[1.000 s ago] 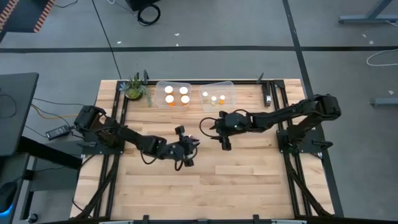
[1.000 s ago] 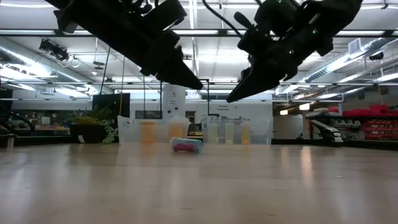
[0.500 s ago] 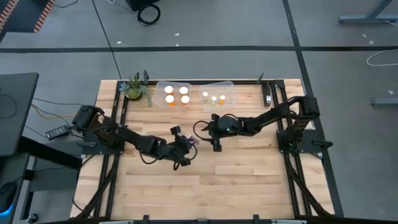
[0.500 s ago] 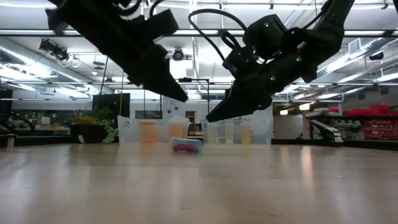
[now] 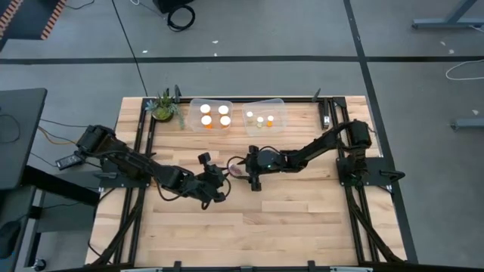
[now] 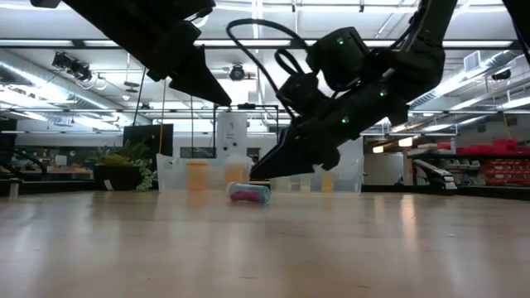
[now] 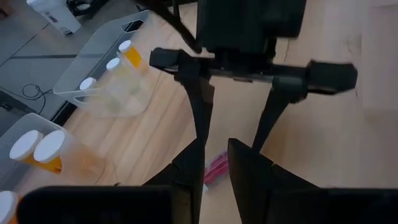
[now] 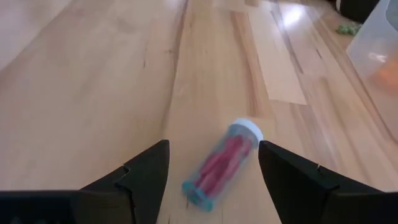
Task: Pick and place medicine bottles into bin by pill shape (circle, oval)
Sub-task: Put the small blue pill bottle into the right bin
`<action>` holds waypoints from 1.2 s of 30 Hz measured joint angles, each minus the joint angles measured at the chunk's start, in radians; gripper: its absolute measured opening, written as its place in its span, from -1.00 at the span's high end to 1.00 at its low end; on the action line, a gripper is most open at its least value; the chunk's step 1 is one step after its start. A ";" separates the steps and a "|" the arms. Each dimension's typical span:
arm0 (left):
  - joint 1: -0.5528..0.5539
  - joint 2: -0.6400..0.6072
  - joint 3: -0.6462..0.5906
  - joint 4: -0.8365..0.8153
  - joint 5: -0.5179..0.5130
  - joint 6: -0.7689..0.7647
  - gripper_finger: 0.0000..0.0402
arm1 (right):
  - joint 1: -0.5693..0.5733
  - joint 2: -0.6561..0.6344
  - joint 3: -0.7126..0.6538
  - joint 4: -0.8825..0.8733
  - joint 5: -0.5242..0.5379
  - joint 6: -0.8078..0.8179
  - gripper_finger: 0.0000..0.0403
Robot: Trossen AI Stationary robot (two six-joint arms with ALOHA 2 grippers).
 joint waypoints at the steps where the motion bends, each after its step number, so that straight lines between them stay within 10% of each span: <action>1: 0.000 0.000 0.000 0.000 0.000 0.000 0.61 | 0.001 0.012 0.014 -0.005 0.009 -0.001 -0.27; 36: 0.003 0.002 0.000 -0.003 0.000 -0.062 0.55 | -0.023 -0.046 0.063 -0.268 0.098 -0.008 0.42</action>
